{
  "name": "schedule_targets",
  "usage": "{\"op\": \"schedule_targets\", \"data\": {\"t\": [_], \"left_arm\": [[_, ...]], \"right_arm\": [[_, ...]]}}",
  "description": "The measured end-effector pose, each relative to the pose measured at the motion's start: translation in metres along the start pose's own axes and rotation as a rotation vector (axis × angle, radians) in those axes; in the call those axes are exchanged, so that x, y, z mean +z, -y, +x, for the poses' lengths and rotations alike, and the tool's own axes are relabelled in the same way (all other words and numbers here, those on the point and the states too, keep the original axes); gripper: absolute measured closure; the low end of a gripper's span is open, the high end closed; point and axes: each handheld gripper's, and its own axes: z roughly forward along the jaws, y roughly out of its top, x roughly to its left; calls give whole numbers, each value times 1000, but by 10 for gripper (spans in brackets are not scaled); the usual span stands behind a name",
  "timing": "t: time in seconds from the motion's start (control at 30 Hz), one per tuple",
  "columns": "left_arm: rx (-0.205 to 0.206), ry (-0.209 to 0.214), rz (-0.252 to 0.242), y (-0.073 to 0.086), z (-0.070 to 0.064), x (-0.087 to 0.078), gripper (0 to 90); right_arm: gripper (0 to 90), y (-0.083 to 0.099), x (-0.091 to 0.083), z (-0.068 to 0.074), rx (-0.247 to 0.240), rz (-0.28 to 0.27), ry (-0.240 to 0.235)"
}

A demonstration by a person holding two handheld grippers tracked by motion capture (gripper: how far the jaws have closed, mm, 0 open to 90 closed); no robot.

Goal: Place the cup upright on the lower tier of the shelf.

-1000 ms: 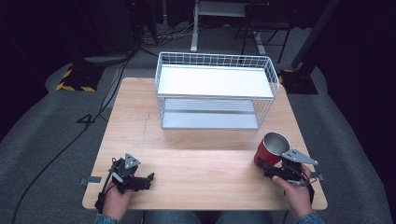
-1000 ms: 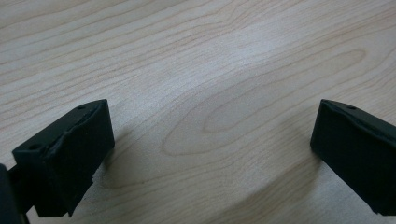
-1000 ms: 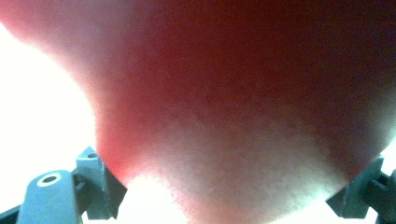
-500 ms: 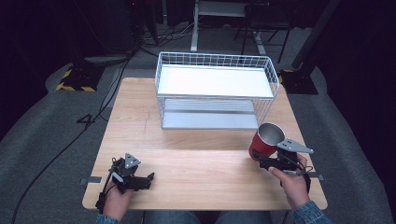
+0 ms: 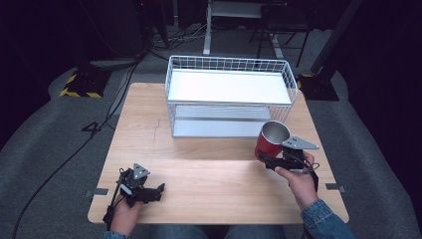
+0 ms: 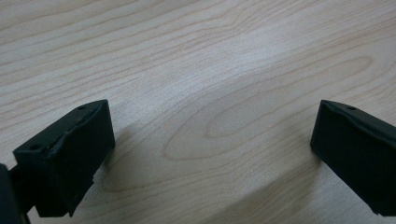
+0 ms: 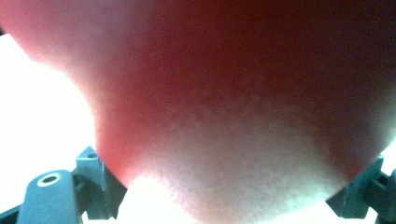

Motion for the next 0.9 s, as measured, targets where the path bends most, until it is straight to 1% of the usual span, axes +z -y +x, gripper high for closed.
{"op": "schedule_targets", "data": {"t": [0.07, 0.2, 0.27, 0.37, 0.4, 0.5, 0.63, 0.67, 0.73, 0.8, 0.9], "left_arm": [[-8, -4, 0, 0, -1, 0, 1], [-8, -6, 0, -1, -1, 1, 1], [-7, -7, 0, -1, -1, 1, 1], [-8, -7, -1, -1, -1, 1, 1], [-8, -7, 0, -1, -1, 0, 1], [-8, -7, 0, -1, -1, 0, 1], [-8, -5, 0, -1, -1, 1, 1], [-9, -5, 0, -1, 0, 1, 1], [-12, -5, -1, -1, 0, 1, 1], [-12, -5, -1, -1, 0, 1, 1], [-12, -5, -1, -1, 0, 1, 1]], "right_arm": [[171, -5, 7, 0, -3, 3, -4], [171, -9, 13, -1, 0, 5, -4], [171, -13, 21, -2, -1, 10, -5], [171, -16, 26, -3, 0, 17, -5], [171, -19, 32, -4, 2, 15, -3], [171, -22, 36, -4, 2, 18, -4], [171, -27, 47, -5, -8, 38, -1], [171, -29, 53, -5, -5, 43, -1], [171, -29, 55, -5, -2, 41, -2], [171, -33, 64, -5, 10, 43, -5], [171, -36, 69, -4, 9, 39, -4]]}}
